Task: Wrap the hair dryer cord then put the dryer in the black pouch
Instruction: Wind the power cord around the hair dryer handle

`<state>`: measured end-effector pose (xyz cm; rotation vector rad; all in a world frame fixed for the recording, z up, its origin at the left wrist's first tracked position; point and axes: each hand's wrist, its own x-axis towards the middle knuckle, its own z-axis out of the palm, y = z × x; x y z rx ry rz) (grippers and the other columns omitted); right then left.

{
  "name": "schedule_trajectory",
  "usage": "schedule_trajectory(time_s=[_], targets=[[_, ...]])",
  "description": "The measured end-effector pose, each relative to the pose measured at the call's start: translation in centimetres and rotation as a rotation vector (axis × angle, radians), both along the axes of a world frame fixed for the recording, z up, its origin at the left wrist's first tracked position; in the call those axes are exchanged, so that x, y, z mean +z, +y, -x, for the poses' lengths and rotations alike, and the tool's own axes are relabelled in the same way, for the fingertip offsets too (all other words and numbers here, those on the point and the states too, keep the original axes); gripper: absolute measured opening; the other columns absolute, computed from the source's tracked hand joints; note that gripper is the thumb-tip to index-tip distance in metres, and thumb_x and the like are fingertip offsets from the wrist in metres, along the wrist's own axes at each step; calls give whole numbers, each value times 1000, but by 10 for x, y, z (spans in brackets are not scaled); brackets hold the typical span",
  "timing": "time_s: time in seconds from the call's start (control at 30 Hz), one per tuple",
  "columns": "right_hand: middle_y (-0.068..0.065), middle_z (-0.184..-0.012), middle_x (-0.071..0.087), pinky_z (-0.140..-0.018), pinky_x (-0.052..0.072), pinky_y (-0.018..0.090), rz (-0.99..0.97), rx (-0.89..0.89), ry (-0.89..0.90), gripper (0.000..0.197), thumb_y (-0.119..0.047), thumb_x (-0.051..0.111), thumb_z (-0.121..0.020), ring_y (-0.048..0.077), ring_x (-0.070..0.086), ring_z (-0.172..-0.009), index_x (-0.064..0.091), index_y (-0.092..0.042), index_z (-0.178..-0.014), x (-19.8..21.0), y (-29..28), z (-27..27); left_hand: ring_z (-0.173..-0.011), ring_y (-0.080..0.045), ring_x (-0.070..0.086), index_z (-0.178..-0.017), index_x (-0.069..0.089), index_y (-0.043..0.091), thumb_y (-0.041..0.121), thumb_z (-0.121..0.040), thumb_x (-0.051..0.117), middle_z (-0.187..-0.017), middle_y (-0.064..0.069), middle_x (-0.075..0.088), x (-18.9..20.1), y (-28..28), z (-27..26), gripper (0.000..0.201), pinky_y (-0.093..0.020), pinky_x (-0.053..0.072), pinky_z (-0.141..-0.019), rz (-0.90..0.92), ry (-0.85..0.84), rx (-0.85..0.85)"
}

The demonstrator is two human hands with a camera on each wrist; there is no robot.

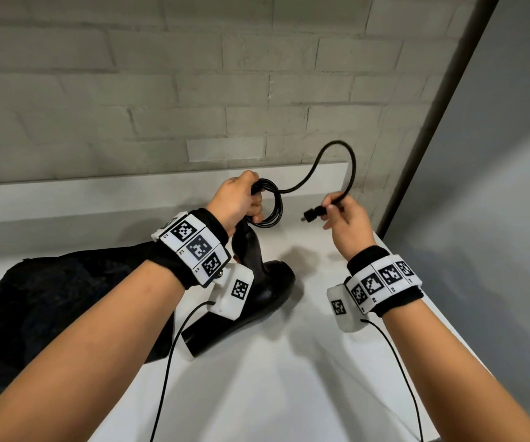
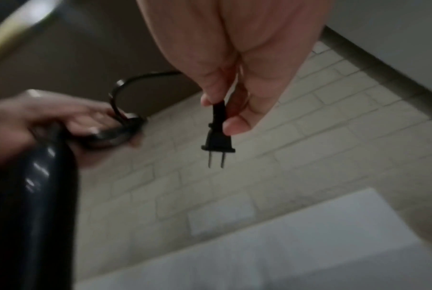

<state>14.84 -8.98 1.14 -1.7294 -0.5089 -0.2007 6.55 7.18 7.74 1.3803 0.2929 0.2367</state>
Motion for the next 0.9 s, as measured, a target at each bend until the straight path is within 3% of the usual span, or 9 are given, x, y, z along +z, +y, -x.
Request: schedule_trajectory(time_s=[0.1, 0.4, 0.53, 0.6, 0.67, 0.73, 0.8, 0.83, 0.9], targets=[[-5, -77, 53, -57, 47, 12, -195, 123, -125, 29, 0, 40, -87, -3, 55, -60, 50, -26, -77, 21, 11, 22, -29, -7, 18, -60, 33, 13, 18, -95, 29, -34, 9, 25, 0, 0, -1, 36, -16, 25, -38, -6, 13, -1], [-7, -86, 52, -66, 48, 15, -257, 164, -336, 25, -13, 42, -84, 16, 54, -73, 52, -36, -82, 18, 27, 38, -28, -7, 20, -61, 33, 13, 19, -96, 29, -33, 9, 26, 1, 0, 0, 35, -17, 25, -38, -20, 35, 4], [-22, -84, 55, -71, 47, 17, -161, 220, -391, 18, -17, 40, -86, 1, 54, -79, 56, -22, -83, 18, 31, 41, -28, -7, 19, -61, 31, 15, 19, -96, 30, -33, 9, 26, 1, -2, 1, 34, -17, 25, -37, -24, 40, -7], [-19, -85, 52, -75, 45, 11, -91, 229, -427, 18, -10, 41, -86, -7, 53, -83, 59, -12, -85, 16, 34, 40, -28, -6, 19, -63, 32, 15, 20, -96, 31, -33, 9, 27, 1, -2, 2, 34, -16, 26, -36, -30, 46, -8], [-2, -84, 54, -79, 40, 4, 4, 221, -483, 19, 3, 43, -85, -12, 51, -84, 61, 0, -82, 15, 35, 39, -28, -6, 20, -63, 34, 15, 21, -96, 32, -33, 9, 28, 1, -3, 3, 34, -14, 26, -35, -47, 50, -10], [14, -80, 59, -79, 42, 11, 104, 211, -541, 18, 10, 45, -81, 1, 52, -85, 62, 2, -82, 14, 35, 39, -27, -7, 22, -63, 37, 13, 21, -96, 34, -36, 7, 29, 1, -3, 3, 34, -14, 26, -34, -70, 48, -13], [20, -81, 62, -77, 43, 28, 163, 198, -612, 22, 4, 46, -81, 24, 55, -84, 60, -11, -87, 12, 38, 40, -29, -8, 24, -63, 38, 12, 22, -96, 36, -42, 1, 30, -1, -4, 2, 34, -14, 27, -34, -99, 49, -34], [19, -82, 62, -76, 43, 32, 197, 192, -652, 23, -1, 44, -81, 28, 54, -83, 56, -19, -89, 11, 39, 39, -33, -10, 25, -64, 39, 12, 22, -96, 36, -48, -2, 31, -1, -5, 2, 34, -14, 28, -34, -116, 53, -41], [17, -85, 58, -73, 46, 31, 271, 165, -703, 23, -7, 41, -77, 18, 48, -84, 50, -26, -88, 8, 41, 36, -41, -15, 29, -66, 41, 12, 24, -95, 37, -56, -7, 33, -1, -5, 2, 32, -14, 28, -34, -143, 67, -41]])
